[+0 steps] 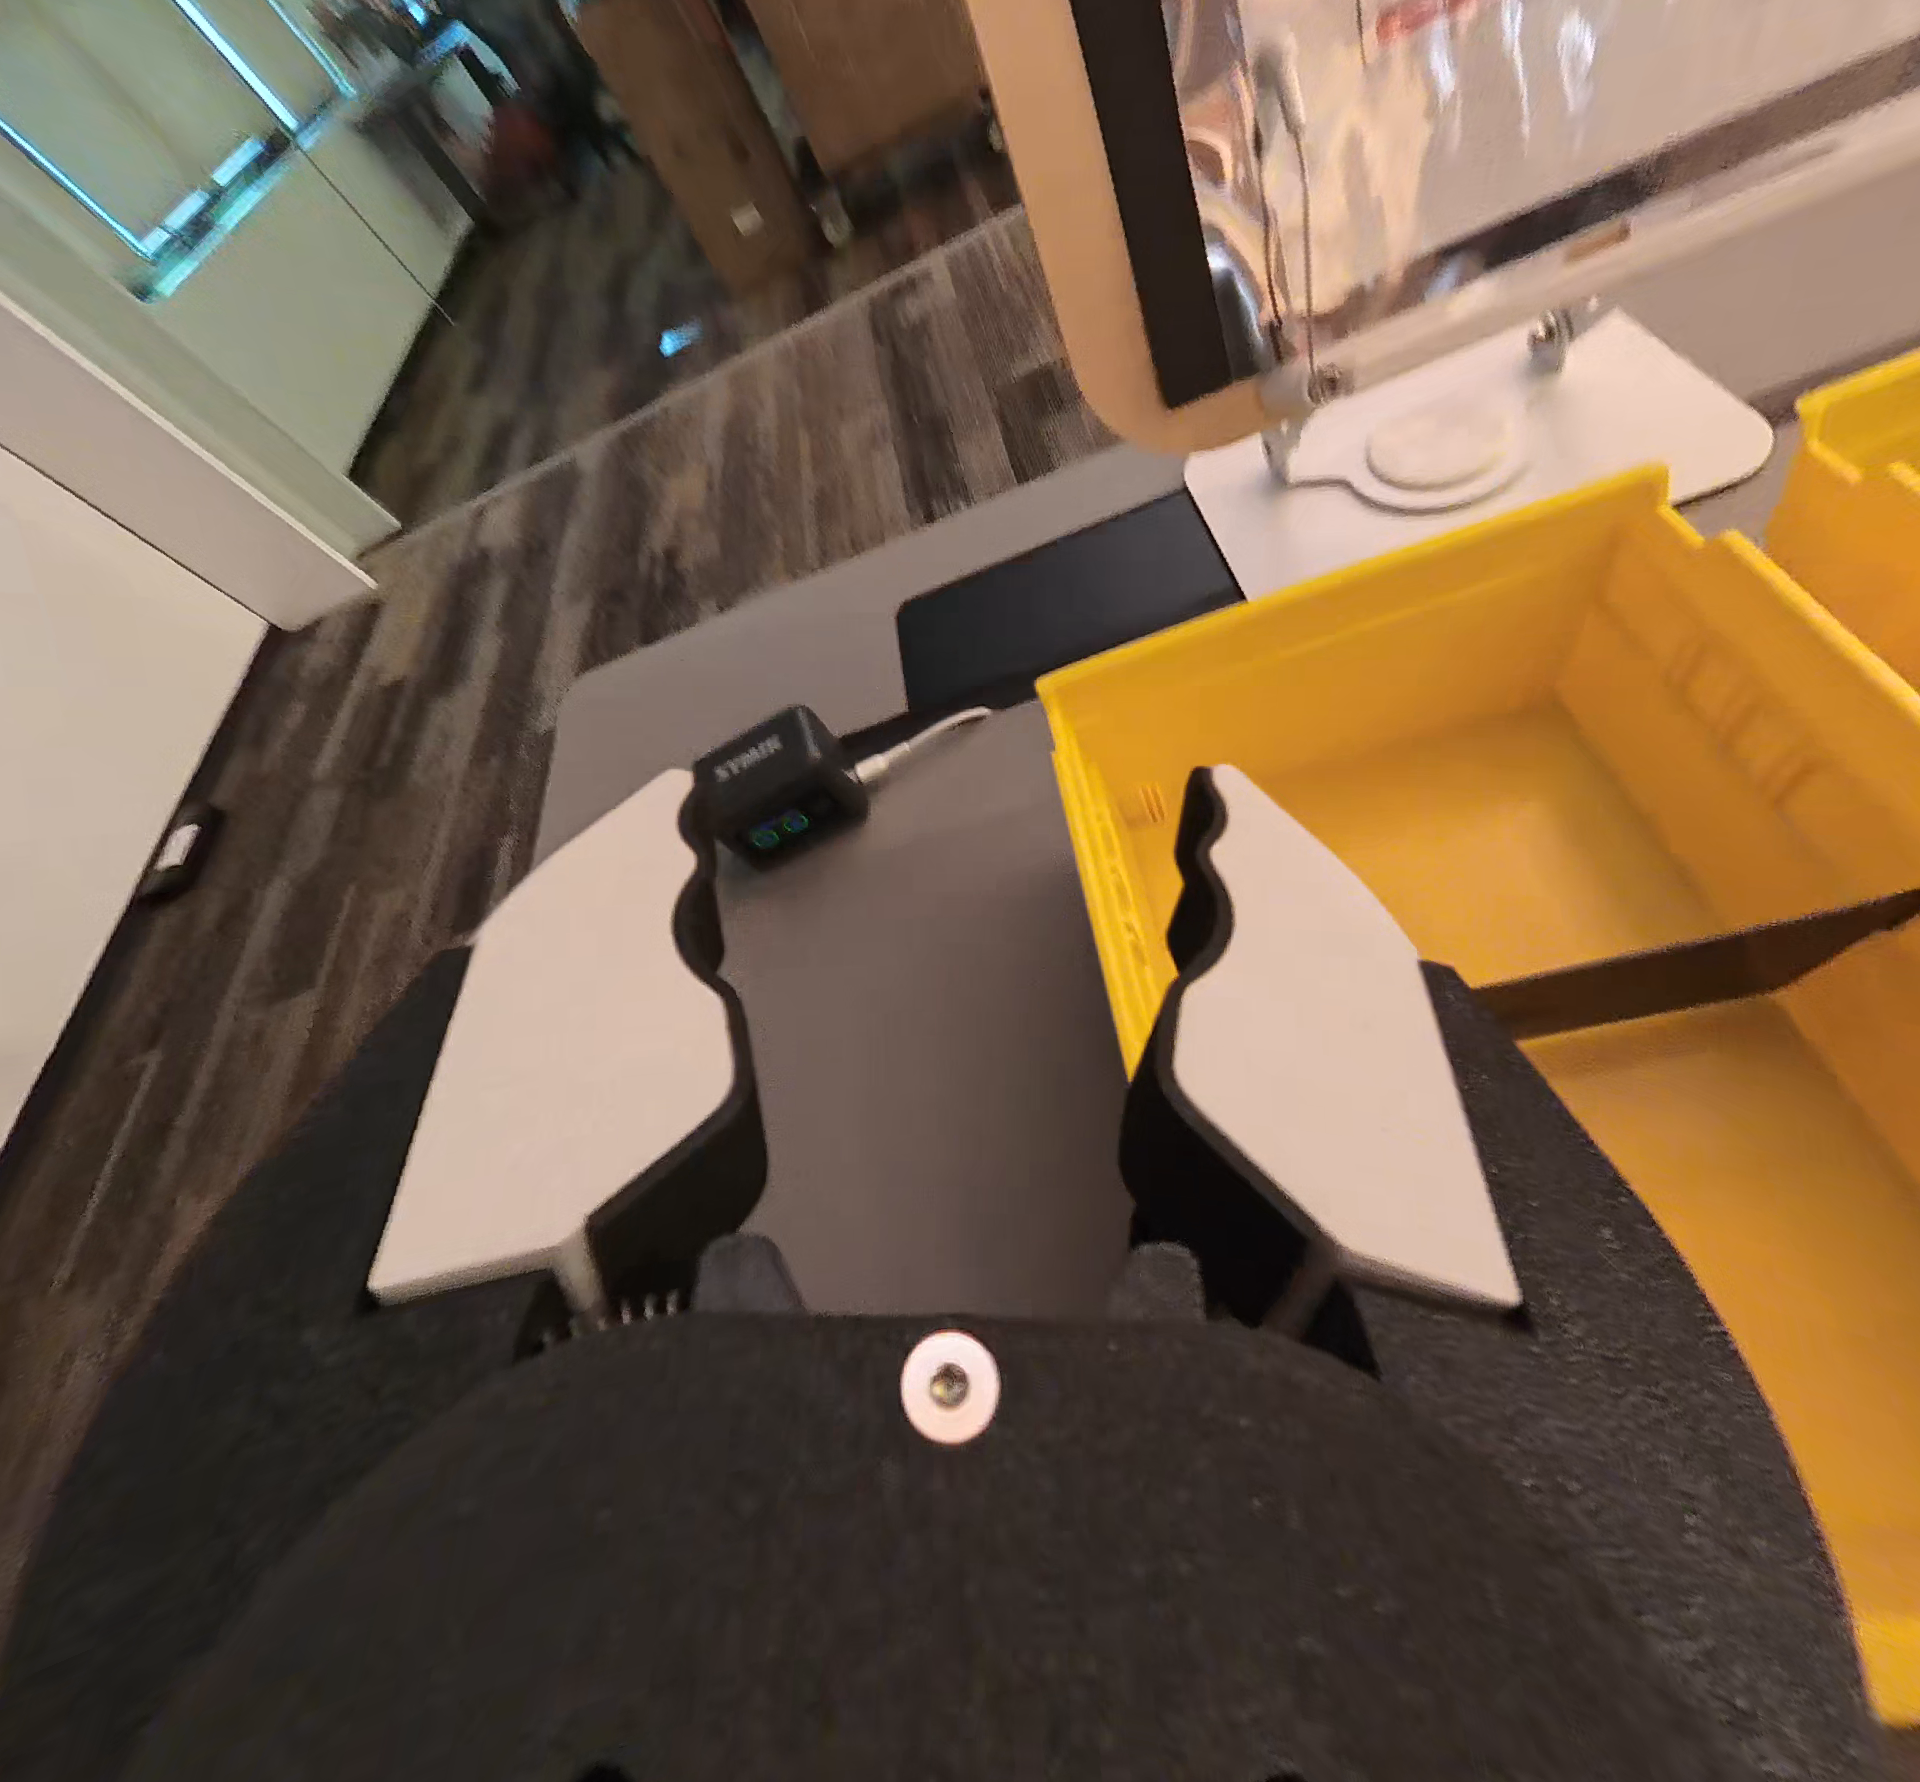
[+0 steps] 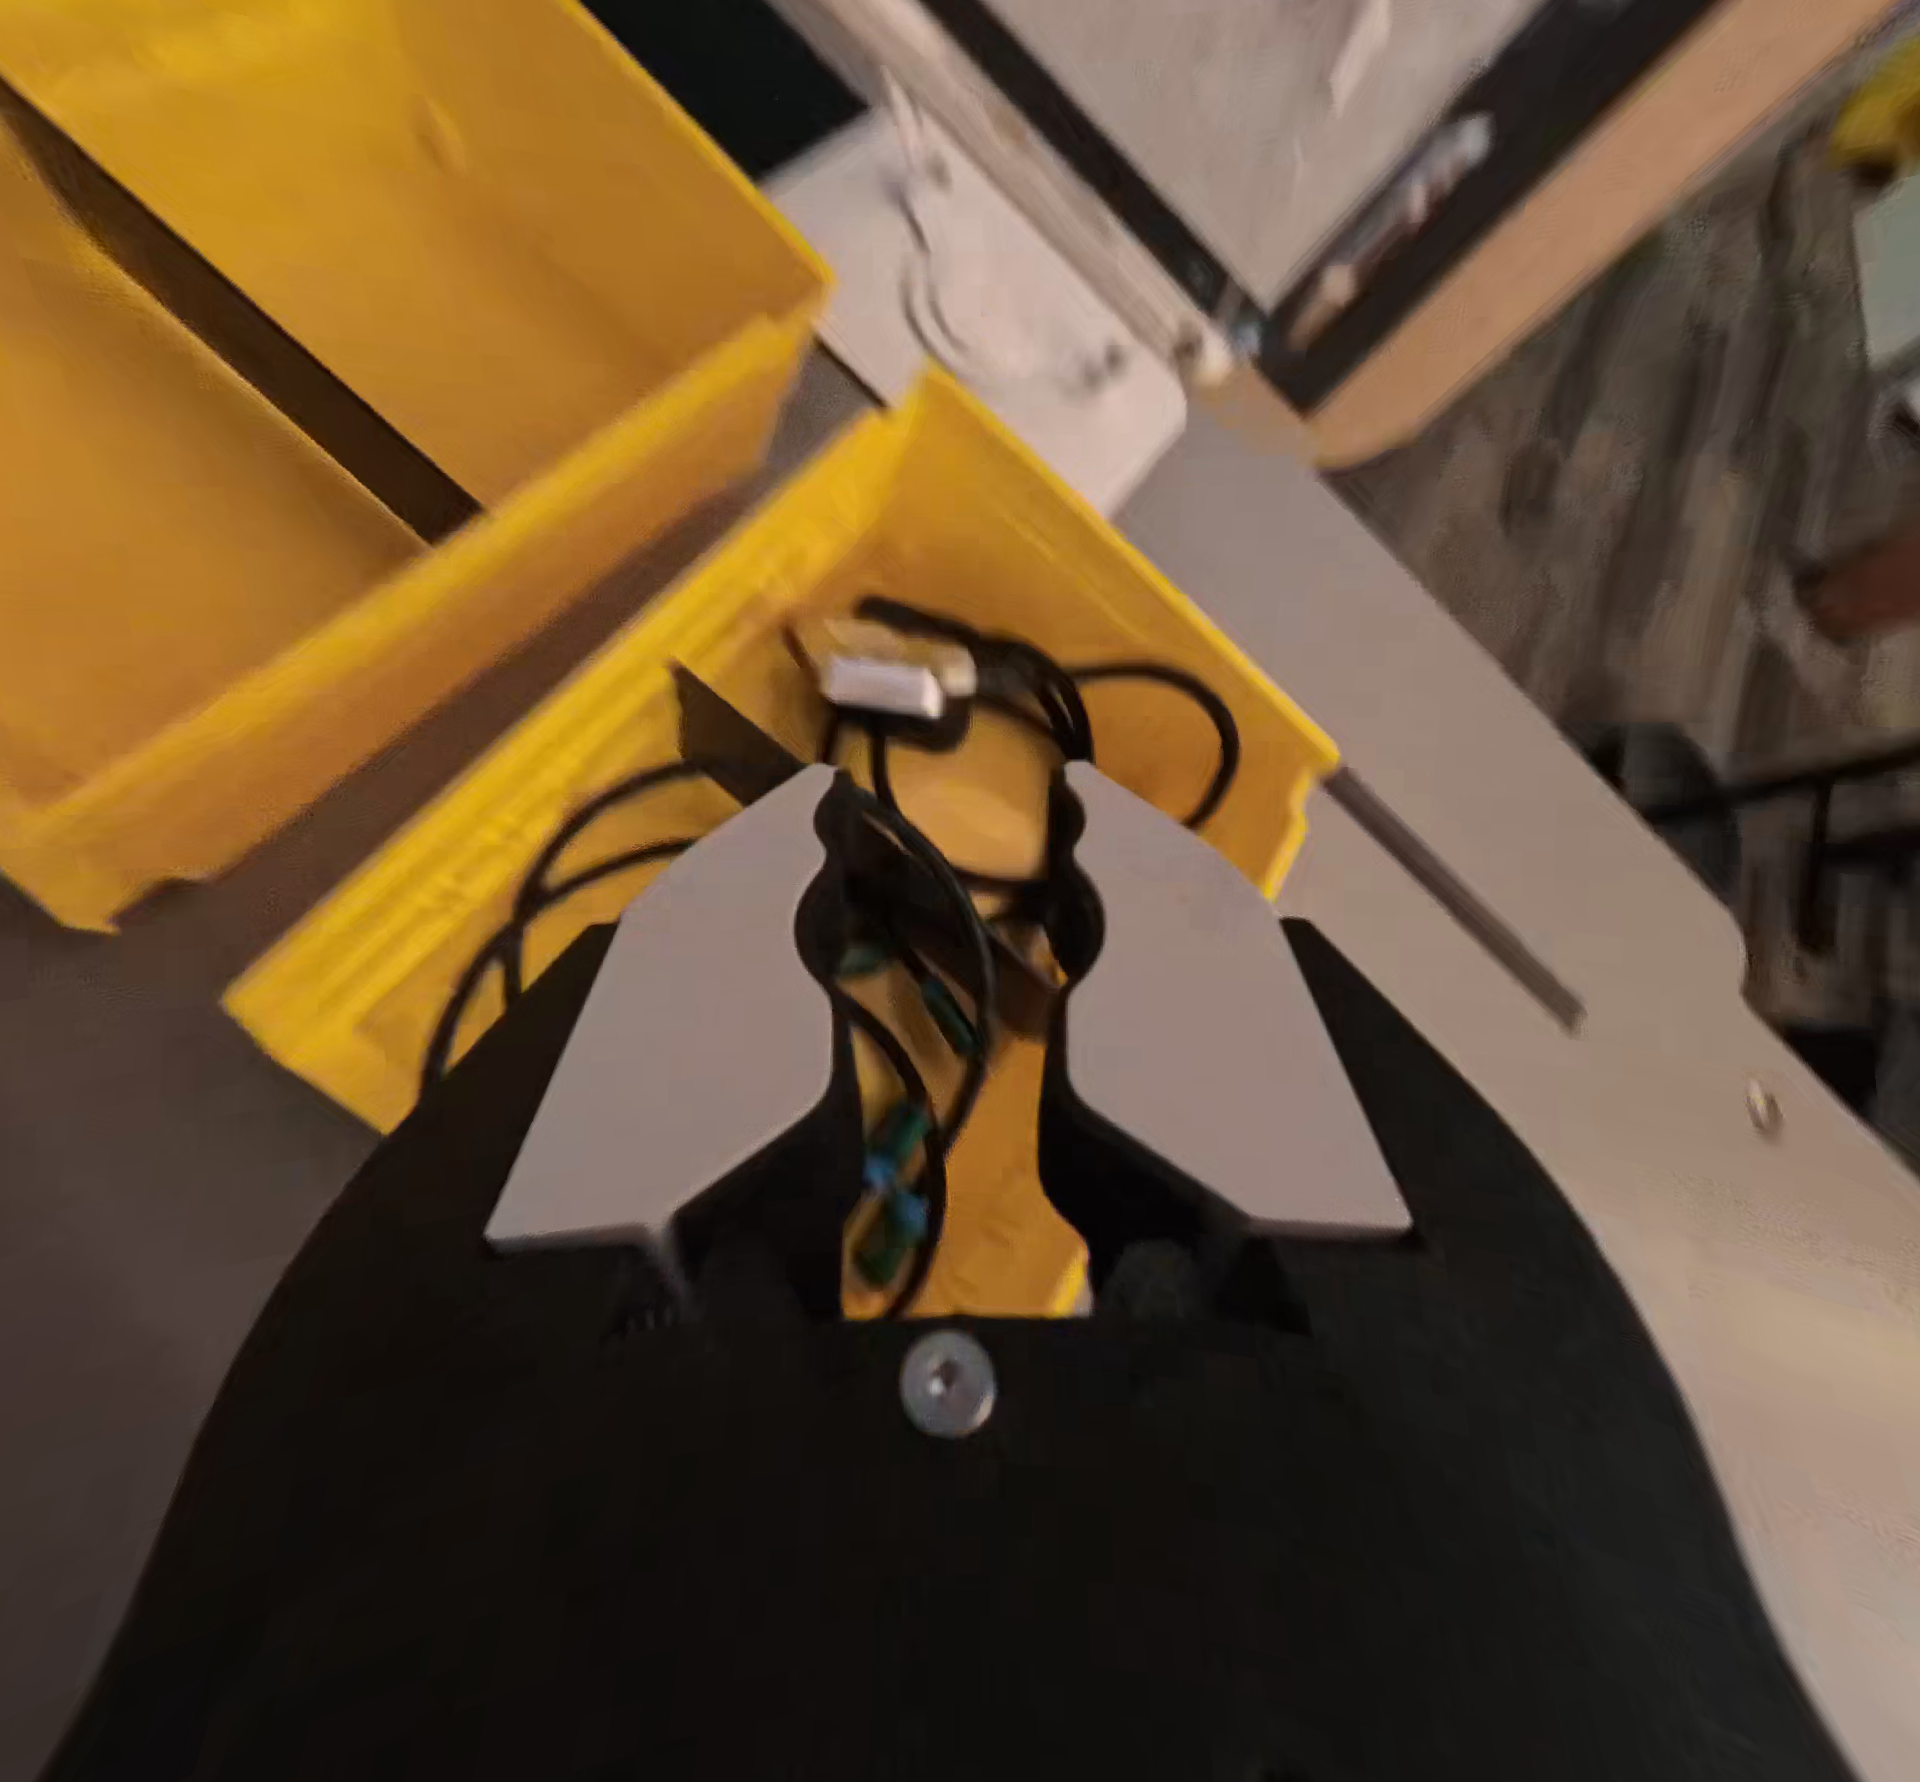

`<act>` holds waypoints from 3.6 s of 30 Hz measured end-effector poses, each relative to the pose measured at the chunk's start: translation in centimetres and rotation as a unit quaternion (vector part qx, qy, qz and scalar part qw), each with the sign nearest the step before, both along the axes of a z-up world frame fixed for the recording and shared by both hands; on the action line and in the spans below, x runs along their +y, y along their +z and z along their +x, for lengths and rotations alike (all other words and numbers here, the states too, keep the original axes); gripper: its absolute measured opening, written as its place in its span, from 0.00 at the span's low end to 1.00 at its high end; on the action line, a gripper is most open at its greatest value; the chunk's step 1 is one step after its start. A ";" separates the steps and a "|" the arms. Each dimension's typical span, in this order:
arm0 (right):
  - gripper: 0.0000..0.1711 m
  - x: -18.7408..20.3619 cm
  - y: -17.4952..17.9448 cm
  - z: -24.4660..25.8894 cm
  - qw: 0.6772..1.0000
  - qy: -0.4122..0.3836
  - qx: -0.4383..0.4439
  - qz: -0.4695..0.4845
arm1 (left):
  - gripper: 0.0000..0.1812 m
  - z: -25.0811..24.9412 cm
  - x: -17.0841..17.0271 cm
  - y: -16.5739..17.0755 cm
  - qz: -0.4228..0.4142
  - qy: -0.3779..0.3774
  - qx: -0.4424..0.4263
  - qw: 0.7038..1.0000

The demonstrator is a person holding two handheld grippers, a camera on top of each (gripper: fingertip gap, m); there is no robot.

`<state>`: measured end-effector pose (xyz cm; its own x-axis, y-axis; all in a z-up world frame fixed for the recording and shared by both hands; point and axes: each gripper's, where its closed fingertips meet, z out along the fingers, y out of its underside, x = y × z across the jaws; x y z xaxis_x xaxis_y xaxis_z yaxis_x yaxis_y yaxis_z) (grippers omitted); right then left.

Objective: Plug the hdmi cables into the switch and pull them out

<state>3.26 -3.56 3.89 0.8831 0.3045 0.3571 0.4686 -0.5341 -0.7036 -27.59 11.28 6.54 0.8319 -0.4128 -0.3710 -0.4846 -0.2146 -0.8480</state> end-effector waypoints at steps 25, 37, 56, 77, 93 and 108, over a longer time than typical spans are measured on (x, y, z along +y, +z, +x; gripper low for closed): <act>0.31 1.7 -11.5 -13.9 0.893 -0.127 0.254 -0.349 | 0.47 -0.9 -0.9 5.6 0.124 -0.006 -0.105 0.987; 0.25 3.1 -12.4 -14.3 0.898 -0.177 0.189 -0.356 | 0.47 0.3 -1.5 5.6 0.110 -0.035 -0.102 0.988; 0.05 4.7 -16.4 -13.7 0.890 -0.230 0.166 -0.356 | 0.47 -1.8 -1.0 7.5 0.247 0.078 0.058 0.964; 0.03 7.1 -8.4 -15.4 0.871 -0.152 0.258 -0.389 | 0.47 -4.4 -5.1 10.3 0.173 -0.001 -0.096 0.980; 0.04 -1.6 5.8 14.7 0.868 -0.188 0.336 -0.313 | 0.45 2.0 -13.5 11.8 0.160 -0.184 -0.126 0.962; 0.06 -14.8 -10.8 32.8 0.818 -0.329 0.343 -0.324 | 0.43 9.8 -11.5 5.0 0.049 -0.248 -0.079 0.964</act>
<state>36.06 -18.32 -6.94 0.8567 -0.3879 -0.3402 -0.4566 -0.8770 -0.1498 -17.78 -0.23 11.56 0.5912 -0.7430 -0.3138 -0.3704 0.0956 -0.9239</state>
